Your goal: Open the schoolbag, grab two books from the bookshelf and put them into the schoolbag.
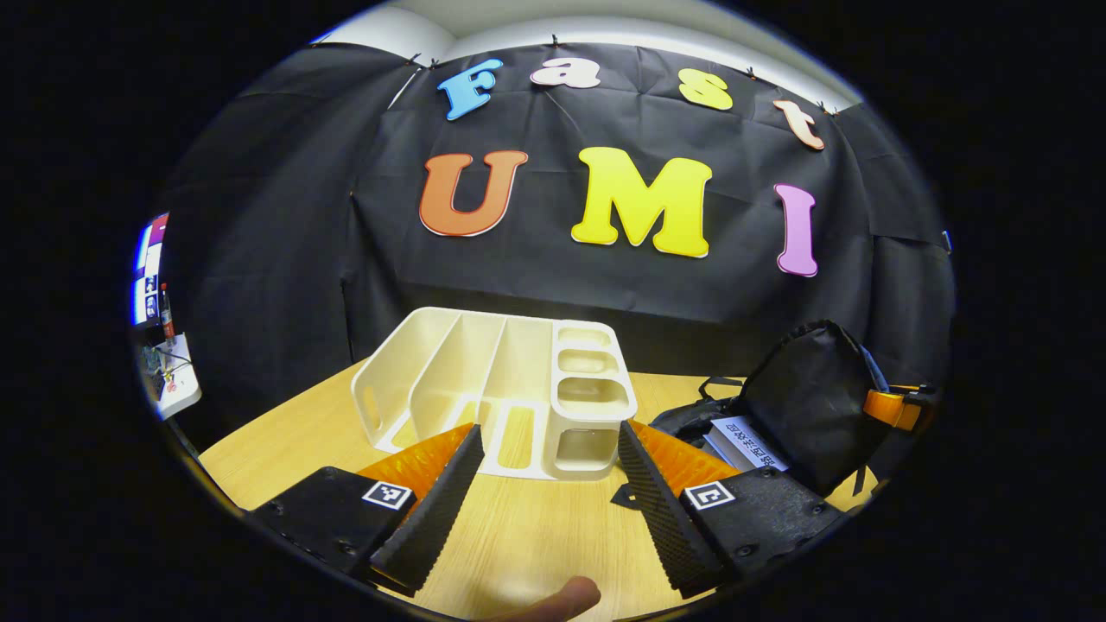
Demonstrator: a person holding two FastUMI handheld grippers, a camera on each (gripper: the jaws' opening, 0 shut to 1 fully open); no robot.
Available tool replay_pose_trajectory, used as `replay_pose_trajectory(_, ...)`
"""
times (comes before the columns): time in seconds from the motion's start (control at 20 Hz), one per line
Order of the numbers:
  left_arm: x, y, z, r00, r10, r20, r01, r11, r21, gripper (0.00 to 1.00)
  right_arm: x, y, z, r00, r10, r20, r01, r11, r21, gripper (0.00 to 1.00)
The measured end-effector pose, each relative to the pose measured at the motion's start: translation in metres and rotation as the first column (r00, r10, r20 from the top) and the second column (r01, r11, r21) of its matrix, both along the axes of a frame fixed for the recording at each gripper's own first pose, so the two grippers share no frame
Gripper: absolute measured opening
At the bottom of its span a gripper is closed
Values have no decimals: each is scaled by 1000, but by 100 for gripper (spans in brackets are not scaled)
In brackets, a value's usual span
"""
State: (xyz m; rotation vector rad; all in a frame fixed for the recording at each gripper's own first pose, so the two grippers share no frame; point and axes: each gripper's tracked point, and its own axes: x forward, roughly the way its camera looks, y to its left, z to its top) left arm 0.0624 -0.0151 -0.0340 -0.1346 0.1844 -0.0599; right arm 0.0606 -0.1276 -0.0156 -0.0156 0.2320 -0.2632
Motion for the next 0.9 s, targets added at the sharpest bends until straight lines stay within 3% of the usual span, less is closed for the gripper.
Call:
replay_pose_trajectory(0.05,-7,10,2,1000,6,10,-6,1000,9,98,-7,5,1,1000,0,8,0,1000,-7,55)
replay_pose_trajectory(0.1,-13,18,5,1000,12,21,-12,1000,18,98,-14,9,1,1000,5,16,-5,1000,-10,74)
replay_pose_trajectory(0.2,-24,27,8,999,18,33,-19,999,31,98,-27,15,4,999,9,38,-9,1000,4,78)
replay_pose_trajectory(0.4,-47,35,22,996,16,85,-20,999,36,98,-50,18,8,997,1,82,-4,999,37,80)
replay_pose_trajectory(0.45,-52,35,25,995,11,97,-15,999,37,99,-56,16,10,995,-10,96,7,999,39,75)
replay_pose_trajectory(0.5,-56,34,24,994,5,106,-9,999,36,99,-62,14,13,993,-24,113,19,999,45,80)
replay_pose_trajectory(0.55,-62,33,24,994,1,112,-4,1000,31,98,-69,14,13,992,-34,125,27,998,57,76)
replay_pose_trajectory(0.8,-78,33,22,993,-15,119,14,1000,15,98,-95,26,19,984,-39,172,28,997,66,96)
replay_pose_trajectory(0.9,-82,38,26,991,1,134,-6,999,32,98,-103,36,31,977,-34,210,23,998,53,94)
